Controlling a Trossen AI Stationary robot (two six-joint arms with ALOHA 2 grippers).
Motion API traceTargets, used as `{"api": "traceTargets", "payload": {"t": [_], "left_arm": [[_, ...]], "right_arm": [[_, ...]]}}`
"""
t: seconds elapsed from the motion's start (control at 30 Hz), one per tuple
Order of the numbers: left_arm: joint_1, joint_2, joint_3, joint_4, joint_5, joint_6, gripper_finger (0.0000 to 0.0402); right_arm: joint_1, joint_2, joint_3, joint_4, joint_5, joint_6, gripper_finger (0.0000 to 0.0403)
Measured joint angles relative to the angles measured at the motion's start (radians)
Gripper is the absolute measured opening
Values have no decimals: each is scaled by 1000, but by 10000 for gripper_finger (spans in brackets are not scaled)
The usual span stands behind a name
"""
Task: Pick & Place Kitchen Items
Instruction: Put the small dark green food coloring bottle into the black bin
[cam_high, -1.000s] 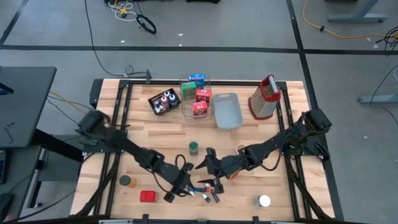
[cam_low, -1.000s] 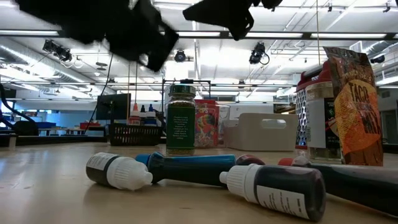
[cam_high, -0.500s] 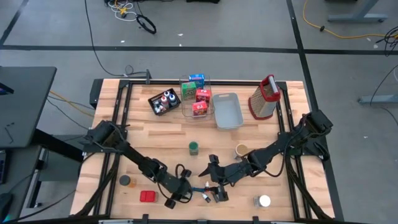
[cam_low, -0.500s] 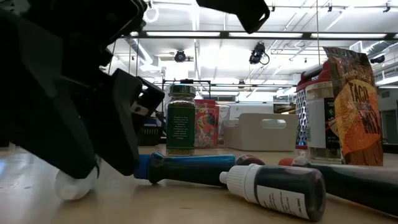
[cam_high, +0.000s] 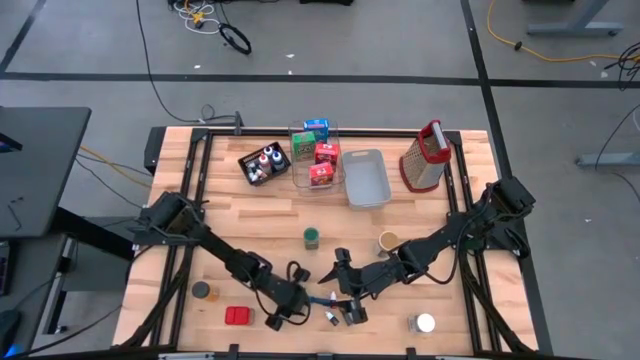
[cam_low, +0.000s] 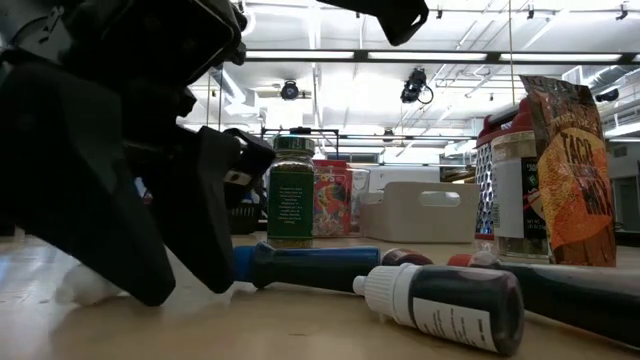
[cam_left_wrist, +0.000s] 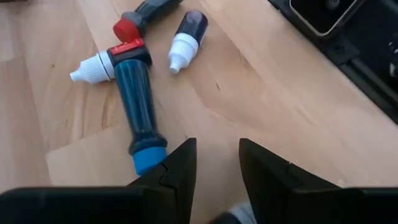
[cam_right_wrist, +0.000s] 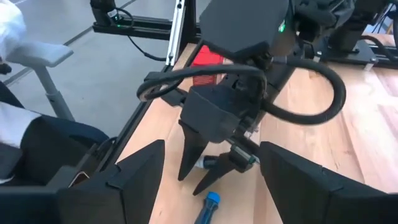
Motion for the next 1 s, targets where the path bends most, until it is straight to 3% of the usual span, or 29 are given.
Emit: {"api": "traceTargets", "payload": {"t": [0.23,0.33,0.6,0.77,1.0], "left_arm": [[14,-63,43,-83,-2,101,128],[14,-124,78,-213,-5,89,128],[3,-146,153,-571,-57,-199,151],[4,-142,153,-633,-113,-435,191],[5,-142,154,-604,-120,-613,216]], "right_arm": [[0,0,0,10,-10,1,272],[0,0,0,11,-10,1,272],[0,0,0,16,-10,0,272],[0,0,0,25,-10,0,272],[0,0,0,25,-10,0,272]]}}
